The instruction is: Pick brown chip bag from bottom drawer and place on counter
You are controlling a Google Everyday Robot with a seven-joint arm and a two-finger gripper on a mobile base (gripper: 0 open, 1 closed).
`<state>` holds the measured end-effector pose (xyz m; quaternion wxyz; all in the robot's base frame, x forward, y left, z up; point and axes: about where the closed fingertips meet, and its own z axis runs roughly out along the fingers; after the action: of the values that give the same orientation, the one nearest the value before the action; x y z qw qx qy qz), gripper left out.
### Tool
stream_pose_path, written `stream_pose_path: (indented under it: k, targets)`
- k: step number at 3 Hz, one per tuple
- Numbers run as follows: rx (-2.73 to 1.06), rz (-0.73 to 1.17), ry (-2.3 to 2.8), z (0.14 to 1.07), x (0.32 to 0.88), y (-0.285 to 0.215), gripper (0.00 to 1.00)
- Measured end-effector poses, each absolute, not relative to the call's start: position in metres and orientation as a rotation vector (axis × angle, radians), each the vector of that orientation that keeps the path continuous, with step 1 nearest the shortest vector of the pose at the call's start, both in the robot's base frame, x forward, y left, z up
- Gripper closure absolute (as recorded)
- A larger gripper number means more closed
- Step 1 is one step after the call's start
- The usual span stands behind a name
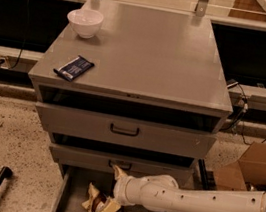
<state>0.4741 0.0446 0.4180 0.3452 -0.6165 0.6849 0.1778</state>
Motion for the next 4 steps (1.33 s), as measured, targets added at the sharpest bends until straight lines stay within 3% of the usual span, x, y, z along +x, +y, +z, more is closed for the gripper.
stream_pose_path:
  k: [3,4]
  targets:
    - [-1.590,0.516,1.775,0.3979,0.4671,0.0539,0.00]
    - [-1.590,0.516,1.775,0.3980,0.4671,0.0539,0.16]
